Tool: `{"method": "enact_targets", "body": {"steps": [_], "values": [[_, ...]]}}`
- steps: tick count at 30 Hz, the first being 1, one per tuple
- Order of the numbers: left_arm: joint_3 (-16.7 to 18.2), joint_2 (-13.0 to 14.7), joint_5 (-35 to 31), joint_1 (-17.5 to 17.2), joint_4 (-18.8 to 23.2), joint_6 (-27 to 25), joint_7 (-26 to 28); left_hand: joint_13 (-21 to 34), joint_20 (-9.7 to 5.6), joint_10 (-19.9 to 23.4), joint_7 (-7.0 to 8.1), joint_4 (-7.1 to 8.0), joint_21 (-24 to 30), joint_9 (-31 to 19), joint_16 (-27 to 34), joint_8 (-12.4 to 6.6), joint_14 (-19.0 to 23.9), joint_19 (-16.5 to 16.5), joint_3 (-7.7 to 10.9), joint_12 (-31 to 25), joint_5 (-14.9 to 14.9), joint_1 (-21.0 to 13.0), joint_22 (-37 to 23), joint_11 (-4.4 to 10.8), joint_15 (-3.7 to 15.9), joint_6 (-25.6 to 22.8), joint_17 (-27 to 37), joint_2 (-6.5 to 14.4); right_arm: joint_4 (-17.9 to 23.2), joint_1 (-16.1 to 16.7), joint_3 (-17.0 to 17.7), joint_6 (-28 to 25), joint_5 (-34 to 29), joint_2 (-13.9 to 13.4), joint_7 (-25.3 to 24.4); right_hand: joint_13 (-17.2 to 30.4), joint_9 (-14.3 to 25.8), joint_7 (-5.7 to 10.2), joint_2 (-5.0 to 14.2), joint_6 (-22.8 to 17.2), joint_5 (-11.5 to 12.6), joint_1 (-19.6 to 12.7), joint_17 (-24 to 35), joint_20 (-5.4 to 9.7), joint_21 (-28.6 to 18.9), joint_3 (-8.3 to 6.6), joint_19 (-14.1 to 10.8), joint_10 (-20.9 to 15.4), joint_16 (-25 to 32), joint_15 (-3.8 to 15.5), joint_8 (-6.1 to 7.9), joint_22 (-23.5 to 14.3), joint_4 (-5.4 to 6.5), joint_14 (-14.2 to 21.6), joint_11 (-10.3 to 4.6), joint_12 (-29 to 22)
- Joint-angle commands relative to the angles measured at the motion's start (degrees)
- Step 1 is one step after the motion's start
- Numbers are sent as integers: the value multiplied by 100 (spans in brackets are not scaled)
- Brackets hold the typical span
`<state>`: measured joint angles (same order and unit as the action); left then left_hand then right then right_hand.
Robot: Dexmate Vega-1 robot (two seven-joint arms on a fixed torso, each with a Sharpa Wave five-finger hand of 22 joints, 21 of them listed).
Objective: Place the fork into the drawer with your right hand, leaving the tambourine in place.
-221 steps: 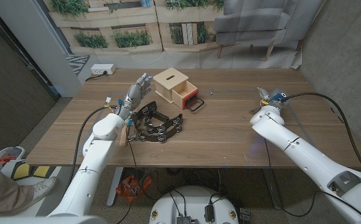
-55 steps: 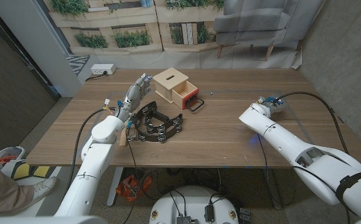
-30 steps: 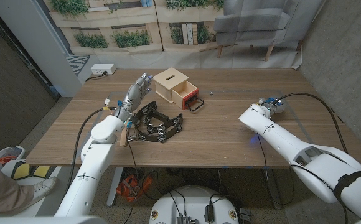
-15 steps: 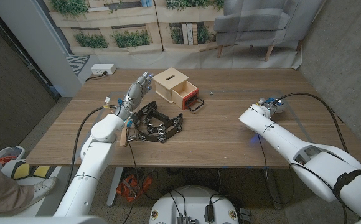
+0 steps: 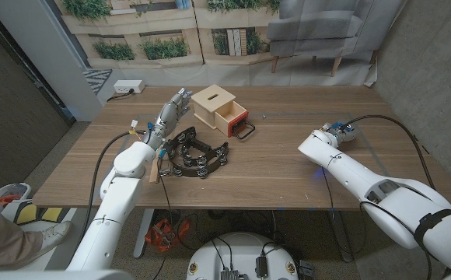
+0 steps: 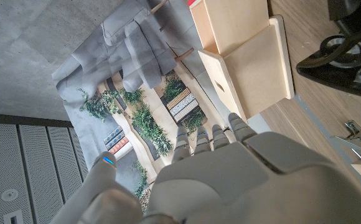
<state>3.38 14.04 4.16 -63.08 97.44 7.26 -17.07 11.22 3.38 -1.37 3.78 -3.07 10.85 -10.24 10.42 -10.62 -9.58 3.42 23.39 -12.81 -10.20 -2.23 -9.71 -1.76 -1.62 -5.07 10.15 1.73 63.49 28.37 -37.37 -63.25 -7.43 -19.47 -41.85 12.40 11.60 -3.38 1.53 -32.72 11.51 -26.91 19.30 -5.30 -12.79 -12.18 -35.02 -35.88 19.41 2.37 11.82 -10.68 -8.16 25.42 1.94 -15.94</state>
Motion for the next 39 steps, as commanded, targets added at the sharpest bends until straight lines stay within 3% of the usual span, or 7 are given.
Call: {"method": "enact_targets", "body": {"steps": [1, 13, 19, 31, 39], "values": [[23, -7, 4, -51, 48, -8, 19, 14, -1, 40, -7, -45, 21, -13, 24, -16, -37, 18, 19, -15, -2, -18, -29, -14, -36, -26, 16, 25, -149, -76, -140, -57, -75, 24, 29, 37, 19, 7, 11, 12, -16, -120, 27, 34, -13, -27, -21, -4, 2, 133, 6, -6, -39, -14, 33, -20], [55, -8, 17, -108, 85, 17, 26, 15, -5, 42, -11, -46, 21, -13, 23, -14, -35, 14, 18, -14, -2, -17, -29, -11, -31, -22, 16, 26, -276, -160, -297, -142, -184, 74, 22, 57, 21, 40, 41, -12, -14, -363, 21, 45, -8, -103, -26, -31, -15, 148, 15, -5, -128, -4, 10, -44], [71, -7, 18, -131, 98, 15, 35, 16, 0, 43, -5, -47, 21, -13, 23, -13, -34, 15, 17, -14, -2, -17, -29, -16, -31, -18, 17, 27, -592, -287, -564, -146, -350, 169, -18, 70, 23, 65, 65, -93, -20, -484, 27, 74, -15, -137, -53, -108, -10, 196, 44, -5, -145, 22, -16, -84], [81, -19, 20, -160, 108, 25, 52, 17, -4, 39, -15, -49, 21, -13, 21, -13, -35, 13, 16, -11, -2, -16, -29, -10, -31, -18, 17, 28, -791, -307, -526, -55, -394, 288, -199, 109, 32, 175, 121, -343, -34, -780, 58, 163, -54, -204, -182, -363, 44, 325, 114, -7, -163, 174, -126, -223], [80, -37, 16, -182, 99, 41, 72, 17, -2, 47, -6, -50, 21, -13, 20, -14, -36, 11, 14, -13, -2, -15, -29, -15, -33, -19, 17, 28, -892, -294, -389, -29, -376, 380, -401, 157, 45, 267, 258, -616, -47, -1338, 97, 273, -93, -373, -304, -652, 110, 461, 172, -16, -214, 353, -197, -392]]}}
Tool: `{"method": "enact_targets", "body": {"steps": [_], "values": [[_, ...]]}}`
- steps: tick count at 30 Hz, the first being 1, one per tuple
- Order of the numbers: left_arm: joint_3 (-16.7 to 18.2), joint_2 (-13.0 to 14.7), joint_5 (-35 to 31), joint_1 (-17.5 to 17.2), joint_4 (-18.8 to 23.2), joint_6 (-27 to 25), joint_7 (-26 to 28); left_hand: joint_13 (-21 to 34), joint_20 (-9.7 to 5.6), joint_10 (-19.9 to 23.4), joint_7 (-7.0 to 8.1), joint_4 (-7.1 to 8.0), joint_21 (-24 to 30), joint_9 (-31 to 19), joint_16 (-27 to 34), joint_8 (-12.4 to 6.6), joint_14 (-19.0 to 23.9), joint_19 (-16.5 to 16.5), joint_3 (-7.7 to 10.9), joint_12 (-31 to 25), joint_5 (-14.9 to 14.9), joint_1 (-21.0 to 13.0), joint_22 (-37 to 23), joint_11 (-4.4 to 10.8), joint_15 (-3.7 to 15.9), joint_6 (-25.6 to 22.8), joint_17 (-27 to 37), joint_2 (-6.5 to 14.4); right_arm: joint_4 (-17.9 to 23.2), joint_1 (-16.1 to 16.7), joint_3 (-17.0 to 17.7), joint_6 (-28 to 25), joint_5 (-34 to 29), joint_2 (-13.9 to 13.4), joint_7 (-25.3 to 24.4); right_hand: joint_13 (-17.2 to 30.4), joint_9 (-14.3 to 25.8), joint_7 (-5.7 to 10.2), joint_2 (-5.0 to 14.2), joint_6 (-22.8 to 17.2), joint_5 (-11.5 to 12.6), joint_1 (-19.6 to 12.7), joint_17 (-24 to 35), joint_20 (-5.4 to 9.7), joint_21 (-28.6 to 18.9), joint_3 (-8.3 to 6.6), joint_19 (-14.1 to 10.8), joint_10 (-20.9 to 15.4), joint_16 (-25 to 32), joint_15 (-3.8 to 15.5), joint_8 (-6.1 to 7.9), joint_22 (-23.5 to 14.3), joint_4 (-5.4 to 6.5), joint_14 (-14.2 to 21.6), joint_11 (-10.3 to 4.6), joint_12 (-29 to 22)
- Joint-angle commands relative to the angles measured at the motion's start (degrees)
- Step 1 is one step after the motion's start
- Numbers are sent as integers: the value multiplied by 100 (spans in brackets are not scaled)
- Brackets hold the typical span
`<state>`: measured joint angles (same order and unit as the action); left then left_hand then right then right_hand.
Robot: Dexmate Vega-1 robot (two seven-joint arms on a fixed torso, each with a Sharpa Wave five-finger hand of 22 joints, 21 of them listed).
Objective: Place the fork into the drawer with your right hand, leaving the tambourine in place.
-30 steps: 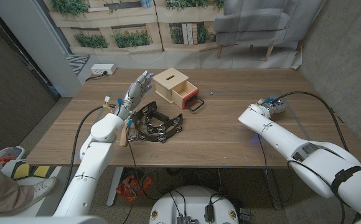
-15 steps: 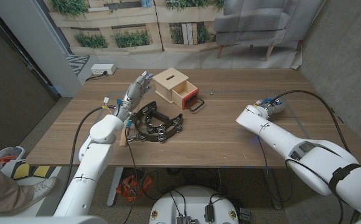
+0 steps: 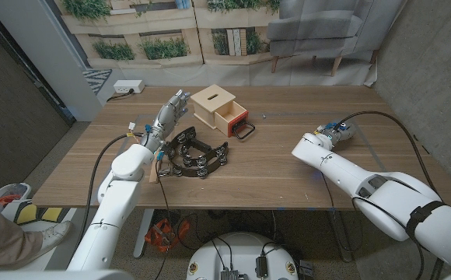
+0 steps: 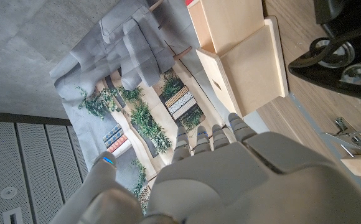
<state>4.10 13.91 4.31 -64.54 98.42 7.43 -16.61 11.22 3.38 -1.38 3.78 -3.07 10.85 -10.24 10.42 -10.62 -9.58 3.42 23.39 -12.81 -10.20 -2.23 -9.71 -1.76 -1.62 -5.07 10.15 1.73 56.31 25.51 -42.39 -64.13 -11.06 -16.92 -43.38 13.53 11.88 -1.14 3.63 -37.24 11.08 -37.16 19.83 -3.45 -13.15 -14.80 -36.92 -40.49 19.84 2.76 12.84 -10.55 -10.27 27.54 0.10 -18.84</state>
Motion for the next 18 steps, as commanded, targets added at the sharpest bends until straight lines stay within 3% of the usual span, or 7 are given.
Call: {"method": "enact_targets", "body": {"steps": [1, 18], "values": [[8, -25, -2, -40, 2, 26, 30, 17, -2, 51, -3, -50, 21, -13, 19, -13, -37, 11, 14, -14, -2, -15, -29, -24, -32, -17, 17, 28, -202, -14, 107, 60, -21, 136, -267, 49, 18, 58, 72, -200, -7, -378, 50, 111, -64, -133, -134, -216, 69, 440, 78, -32, -6, 144, -11, -116], [5, -46, -10, -50, -20, 51, 55, 18, 1, 49, -12, -51, 20, -13, 19, -13, -37, 12, 11, -12, -2, -12, -29, -9, -30, -19, 17, 29, -335, -20, 149, 129, -8, 202, -395, 51, 29, 193, 178, -690, -67, -1102, 170, 289, -124, -279, -254, -663, 201, 687, 183, -57, -20, 346, -187, -328]]}}
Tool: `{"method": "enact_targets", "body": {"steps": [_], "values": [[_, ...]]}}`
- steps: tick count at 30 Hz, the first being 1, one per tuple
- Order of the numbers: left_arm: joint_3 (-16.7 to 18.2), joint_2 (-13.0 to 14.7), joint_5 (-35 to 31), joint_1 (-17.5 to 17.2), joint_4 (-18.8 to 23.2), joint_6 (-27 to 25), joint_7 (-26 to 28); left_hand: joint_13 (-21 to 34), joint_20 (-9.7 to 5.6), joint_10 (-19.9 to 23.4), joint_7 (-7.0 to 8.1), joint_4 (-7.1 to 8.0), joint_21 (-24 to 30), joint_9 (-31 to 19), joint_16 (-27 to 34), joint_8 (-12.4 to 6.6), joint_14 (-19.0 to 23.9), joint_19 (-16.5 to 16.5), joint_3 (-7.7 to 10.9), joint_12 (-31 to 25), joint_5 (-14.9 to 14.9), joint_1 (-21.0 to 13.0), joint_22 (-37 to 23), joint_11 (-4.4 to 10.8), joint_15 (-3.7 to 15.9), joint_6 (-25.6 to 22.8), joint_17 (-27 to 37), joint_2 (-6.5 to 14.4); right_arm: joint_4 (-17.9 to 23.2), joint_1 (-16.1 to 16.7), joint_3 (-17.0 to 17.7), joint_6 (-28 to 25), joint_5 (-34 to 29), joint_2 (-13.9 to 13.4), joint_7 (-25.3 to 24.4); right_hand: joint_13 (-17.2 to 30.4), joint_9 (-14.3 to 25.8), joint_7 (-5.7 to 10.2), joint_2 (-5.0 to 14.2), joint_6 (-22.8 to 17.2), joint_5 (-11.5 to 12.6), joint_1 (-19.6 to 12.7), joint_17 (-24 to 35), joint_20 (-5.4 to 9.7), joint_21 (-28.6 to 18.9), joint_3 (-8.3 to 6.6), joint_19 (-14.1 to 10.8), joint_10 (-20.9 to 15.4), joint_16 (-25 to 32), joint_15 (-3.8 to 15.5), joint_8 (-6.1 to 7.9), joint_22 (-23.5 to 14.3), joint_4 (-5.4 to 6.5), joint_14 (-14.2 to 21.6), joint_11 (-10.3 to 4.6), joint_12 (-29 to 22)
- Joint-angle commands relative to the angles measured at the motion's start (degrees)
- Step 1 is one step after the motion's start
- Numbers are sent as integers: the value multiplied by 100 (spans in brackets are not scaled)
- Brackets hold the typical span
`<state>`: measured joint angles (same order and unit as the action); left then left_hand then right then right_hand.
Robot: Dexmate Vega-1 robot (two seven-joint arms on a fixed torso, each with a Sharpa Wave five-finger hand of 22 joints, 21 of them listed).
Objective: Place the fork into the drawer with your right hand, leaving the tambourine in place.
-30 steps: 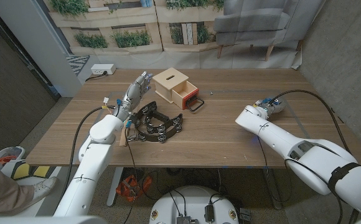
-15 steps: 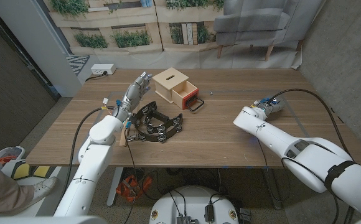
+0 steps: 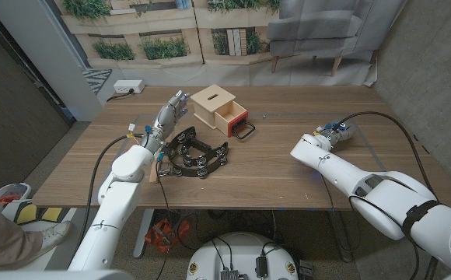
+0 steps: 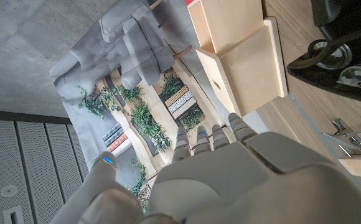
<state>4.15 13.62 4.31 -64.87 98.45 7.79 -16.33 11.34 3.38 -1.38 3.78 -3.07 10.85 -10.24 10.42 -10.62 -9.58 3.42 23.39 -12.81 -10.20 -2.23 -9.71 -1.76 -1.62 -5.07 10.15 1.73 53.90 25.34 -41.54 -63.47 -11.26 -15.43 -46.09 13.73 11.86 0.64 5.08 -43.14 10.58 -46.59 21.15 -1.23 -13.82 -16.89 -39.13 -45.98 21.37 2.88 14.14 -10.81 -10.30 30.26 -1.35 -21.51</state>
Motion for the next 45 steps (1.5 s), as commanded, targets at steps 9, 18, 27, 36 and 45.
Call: {"method": "enact_targets", "body": {"steps": [9, 18, 27, 36, 45], "values": [[0, -28, 0, -15, -38, 24, 31, 6, 4, 47, -6, -52, 19, -13, 19, -12, -35, 12, 10, -10, -3, -11, -29, -9, -32, -17, 17, 29, -93, 30, 134, 178, -18, 87, -366, 82, 40, 102, 101, -369, -26, -731, 162, 195, -127, -165, -141, -377, 182, 842, 95, -52, -17, 238, -116, -217], [-17, -32, 19, 43, -111, 69, -1, 6, 8, 54, -5, -51, 19, -13, 21, -13, -30, 13, 7, -11, -3, -7, -29, -5, -30, -18, 17, 29, 91, 119, 196, 145, -57, 46, -546, 147, 50, 158, 162, -517, -4, -1281, 286, 287, -182, -252, -177, -514, 295, 967, 97, -75, -50, 357, -252, -329], [-19, -14, 41, 96, -159, 90, -45, 6, 15, 59, -8, -47, 20, -13, 20, -13, -31, 11, 2, -12, -4, 1, -30, 0, -26, -20, 19, 28, 310, 217, 241, 60, -82, -22, -624, 266, 80, 246, 216, -697, 54, -2010, 388, 359, -260, -333, -179, -701, 361, 1030, 105, -103, -39, 443, -331, -504], [-29, 11, 57, 155, -232, 169, -107, 7, 14, 66, -12, -39, 21, -13, 22, -15, -27, 8, -5, -14, -4, 14, -30, -18, -24, -24, 20, 28, 592, 293, 247, -54, -146, -104, -680, 321, 97, 260, 208, -822, 58, -2146, 434, 373, -307, -281, -208, -770, 403, 1026, 133, -114, -7, 490, -338, -577], [-5, 14, 91, 122, -178, 207, -130, 7, 19, 67, -3, -31, 20, -13, 22, -14, -26, 9, -14, -13, -4, 28, -30, -6, -31, -22, 21, 24, 1148, 472, 237, -179, -294, -291, -783, 364, 111, 265, 210, -851, 64, -2217, 474, 375, -342, -231, -222, -798, 443, 1026, 128, -122, 22, 537, -351, -622]]}}
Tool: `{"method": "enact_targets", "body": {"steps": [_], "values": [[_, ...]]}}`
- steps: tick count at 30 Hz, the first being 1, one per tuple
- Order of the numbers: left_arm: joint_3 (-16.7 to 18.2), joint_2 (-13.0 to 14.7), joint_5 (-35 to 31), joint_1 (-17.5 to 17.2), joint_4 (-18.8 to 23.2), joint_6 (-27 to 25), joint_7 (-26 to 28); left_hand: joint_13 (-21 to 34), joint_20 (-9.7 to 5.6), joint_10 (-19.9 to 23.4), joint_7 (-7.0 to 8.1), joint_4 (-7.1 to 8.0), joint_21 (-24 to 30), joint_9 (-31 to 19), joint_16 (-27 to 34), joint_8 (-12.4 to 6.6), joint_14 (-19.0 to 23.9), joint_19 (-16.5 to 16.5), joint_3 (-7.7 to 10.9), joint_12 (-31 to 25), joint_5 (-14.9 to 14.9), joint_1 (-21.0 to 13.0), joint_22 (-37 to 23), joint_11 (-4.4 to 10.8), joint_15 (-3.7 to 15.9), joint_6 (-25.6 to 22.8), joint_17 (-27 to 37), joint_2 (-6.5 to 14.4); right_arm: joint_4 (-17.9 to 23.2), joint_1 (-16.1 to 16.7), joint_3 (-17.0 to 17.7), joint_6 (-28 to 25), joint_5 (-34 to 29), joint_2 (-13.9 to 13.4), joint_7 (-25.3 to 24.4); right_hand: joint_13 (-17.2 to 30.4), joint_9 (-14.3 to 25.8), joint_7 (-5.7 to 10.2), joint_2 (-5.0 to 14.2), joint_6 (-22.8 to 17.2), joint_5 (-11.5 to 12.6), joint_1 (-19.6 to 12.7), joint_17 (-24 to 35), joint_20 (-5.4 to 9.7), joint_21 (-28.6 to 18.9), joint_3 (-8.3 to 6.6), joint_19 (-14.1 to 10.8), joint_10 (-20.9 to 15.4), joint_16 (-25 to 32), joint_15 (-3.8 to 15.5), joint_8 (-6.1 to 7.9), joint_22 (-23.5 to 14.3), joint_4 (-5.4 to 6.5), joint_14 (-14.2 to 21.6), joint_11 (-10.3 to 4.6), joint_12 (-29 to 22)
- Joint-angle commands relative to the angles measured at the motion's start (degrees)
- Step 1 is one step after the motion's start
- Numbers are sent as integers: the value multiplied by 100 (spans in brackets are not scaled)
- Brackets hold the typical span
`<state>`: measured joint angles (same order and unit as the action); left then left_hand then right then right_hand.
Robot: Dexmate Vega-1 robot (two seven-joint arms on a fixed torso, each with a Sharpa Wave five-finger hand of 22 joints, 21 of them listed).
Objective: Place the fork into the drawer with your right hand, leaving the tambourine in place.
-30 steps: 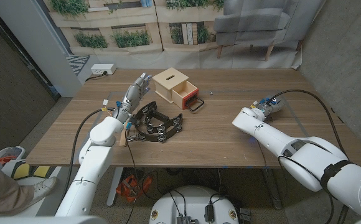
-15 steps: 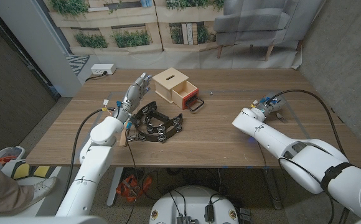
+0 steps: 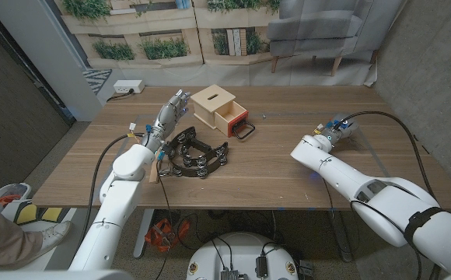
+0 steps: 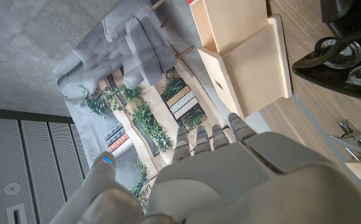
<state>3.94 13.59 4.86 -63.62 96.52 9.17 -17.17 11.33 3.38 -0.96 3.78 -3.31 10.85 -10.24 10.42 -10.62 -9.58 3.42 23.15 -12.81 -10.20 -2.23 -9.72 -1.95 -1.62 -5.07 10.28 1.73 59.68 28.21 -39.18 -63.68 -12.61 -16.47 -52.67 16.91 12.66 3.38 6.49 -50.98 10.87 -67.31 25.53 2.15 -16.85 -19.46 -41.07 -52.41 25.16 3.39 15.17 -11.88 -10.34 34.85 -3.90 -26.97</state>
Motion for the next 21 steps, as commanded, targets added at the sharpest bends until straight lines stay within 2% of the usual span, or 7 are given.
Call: {"method": "enact_targets", "body": {"steps": [1, 21], "values": [[19, 13, 42, -9, 23, 66, -46, 8, 22, 25, -3, -7, 18, -13, 21, -12, -29, 13, 8, -13, -4, 29, -30, 9, -30, -19, 8, 23, 608, 195, -4, -171, -173, -197, -131, 51, 33, -7, 70, -65, 36, -155, 42, 42, -54, 32, -53, -155, 72, 976, 23, -18, 29, 89, -96, -81], [78, -27, 66, -170, 146, 97, 9, 8, 27, 45, -5, 6, 20, -13, 25, -19, -18, 12, -11, -17, -6, 50, -30, 32, -24, -40, 9, 13, 1302, 352, -225, -320, -415, -427, -42, 102, 62, 9, 75, -122, 51, -289, 130, 52, -174, 142, -126, -159, 160, 991, 16, -60, 58, 207, -104, -126]]}}
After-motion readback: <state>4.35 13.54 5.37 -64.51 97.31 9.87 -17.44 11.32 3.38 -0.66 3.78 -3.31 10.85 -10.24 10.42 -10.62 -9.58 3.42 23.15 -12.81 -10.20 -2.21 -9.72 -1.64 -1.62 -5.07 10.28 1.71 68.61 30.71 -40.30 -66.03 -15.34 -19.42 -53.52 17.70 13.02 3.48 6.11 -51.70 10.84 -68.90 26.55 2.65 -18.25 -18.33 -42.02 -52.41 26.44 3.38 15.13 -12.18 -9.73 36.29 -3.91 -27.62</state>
